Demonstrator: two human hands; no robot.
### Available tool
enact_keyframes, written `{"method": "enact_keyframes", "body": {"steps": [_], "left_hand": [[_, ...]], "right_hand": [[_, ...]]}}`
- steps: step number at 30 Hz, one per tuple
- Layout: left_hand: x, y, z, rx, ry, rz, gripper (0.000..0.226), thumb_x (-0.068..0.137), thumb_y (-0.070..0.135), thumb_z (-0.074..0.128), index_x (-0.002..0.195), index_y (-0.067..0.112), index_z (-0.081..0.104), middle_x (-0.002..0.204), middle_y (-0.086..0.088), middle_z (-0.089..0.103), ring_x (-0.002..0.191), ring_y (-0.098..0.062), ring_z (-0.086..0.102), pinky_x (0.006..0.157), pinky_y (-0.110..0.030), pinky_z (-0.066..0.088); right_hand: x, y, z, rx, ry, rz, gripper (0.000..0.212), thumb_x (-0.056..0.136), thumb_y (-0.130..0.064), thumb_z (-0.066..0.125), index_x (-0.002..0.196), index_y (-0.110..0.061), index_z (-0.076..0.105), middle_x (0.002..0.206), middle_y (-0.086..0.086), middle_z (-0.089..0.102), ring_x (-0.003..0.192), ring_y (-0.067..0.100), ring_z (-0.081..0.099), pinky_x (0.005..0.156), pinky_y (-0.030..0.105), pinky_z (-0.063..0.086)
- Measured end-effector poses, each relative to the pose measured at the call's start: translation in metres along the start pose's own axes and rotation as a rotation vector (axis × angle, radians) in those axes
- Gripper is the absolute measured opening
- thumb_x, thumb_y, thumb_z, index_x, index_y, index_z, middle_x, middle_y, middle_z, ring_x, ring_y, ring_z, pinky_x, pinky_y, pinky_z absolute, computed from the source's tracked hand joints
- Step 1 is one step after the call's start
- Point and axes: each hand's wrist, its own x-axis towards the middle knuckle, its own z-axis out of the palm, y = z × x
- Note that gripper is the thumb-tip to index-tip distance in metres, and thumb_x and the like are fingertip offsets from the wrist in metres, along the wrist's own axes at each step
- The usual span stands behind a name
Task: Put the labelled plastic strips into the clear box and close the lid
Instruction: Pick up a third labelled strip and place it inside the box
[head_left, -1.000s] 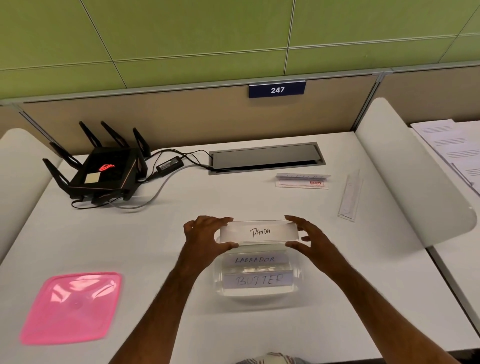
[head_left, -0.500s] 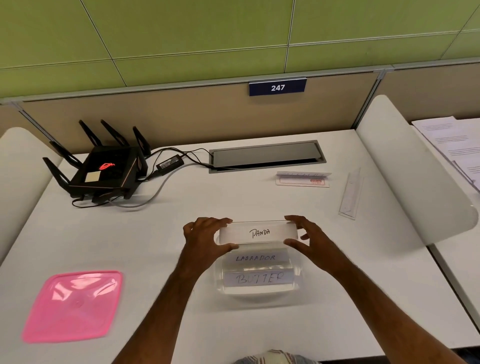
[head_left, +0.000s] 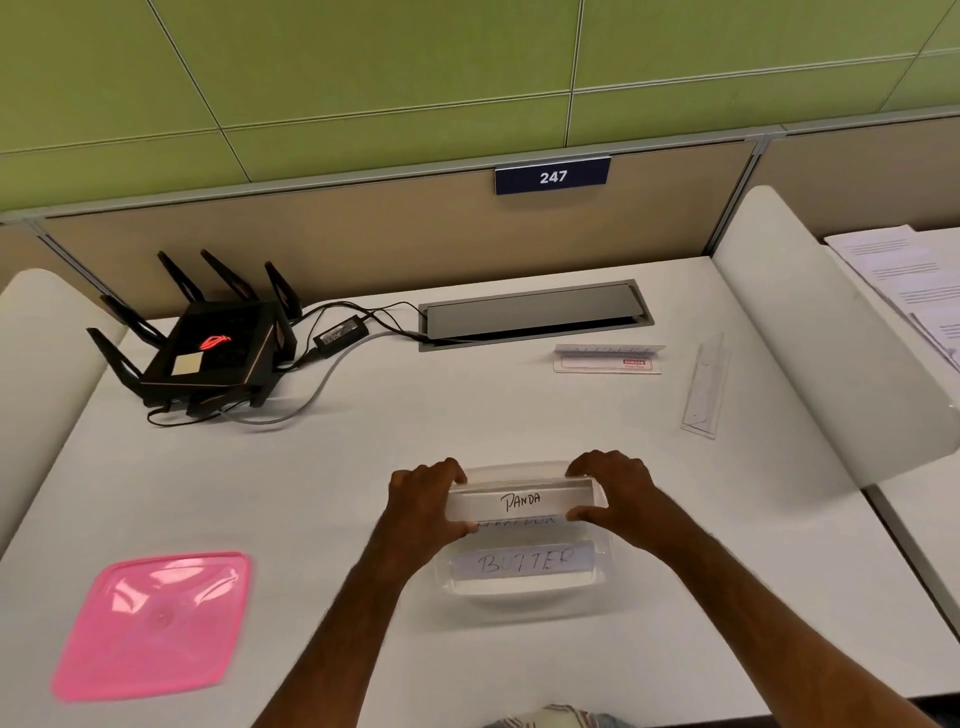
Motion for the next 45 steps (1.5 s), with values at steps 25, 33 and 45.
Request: {"method": "enact_keyframes", "body": {"steps": [25, 33, 45], "left_hand": [[0.014, -0.003, 0.016, 0.172, -0.013, 0.025, 0.022, 0.087, 0.024, 0.072, 0.085, 0.024, 0.051, 0.085, 0.016, 0.06, 0.085, -0.017, 0.026, 0.065, -0.024, 0.042], [0.027, -0.001, 0.016, 0.37, -0.054, 0.143, 0.035, 0.082, 0.023, 0.079, 0.069, 0.025, 0.046, 0.07, 0.011, 0.054, 0.061, -0.017, 0.041, 0.07, -0.029, 0.031], [0.033, 0.0, 0.018, 0.447, -0.136, 0.159, 0.044, 0.061, 0.022, 0.091, 0.066, 0.027, 0.047, 0.064, 0.013, 0.054, 0.056, -0.015, 0.044, 0.069, -0.028, 0.026]], "right_hand": [[0.017, -0.011, 0.019, -0.563, -0.033, -0.104, 0.015, 0.079, -0.016, 0.078, 0.078, -0.03, 0.07, 0.074, -0.011, 0.063, 0.074, 0.01, 0.065, 0.096, 0.039, 0.024], [0.024, -0.007, 0.026, -0.695, -0.123, 0.0, 0.031, 0.087, -0.002, 0.055, 0.1, -0.027, 0.068, 0.093, -0.009, 0.069, 0.095, 0.014, 0.063, 0.113, 0.048, 0.008], [0.03, 0.0, 0.033, -0.72, -0.079, -0.057, 0.034, 0.077, 0.002, 0.063, 0.09, -0.028, 0.072, 0.075, -0.01, 0.07, 0.078, 0.013, 0.064, 0.116, 0.052, 0.011]]}}
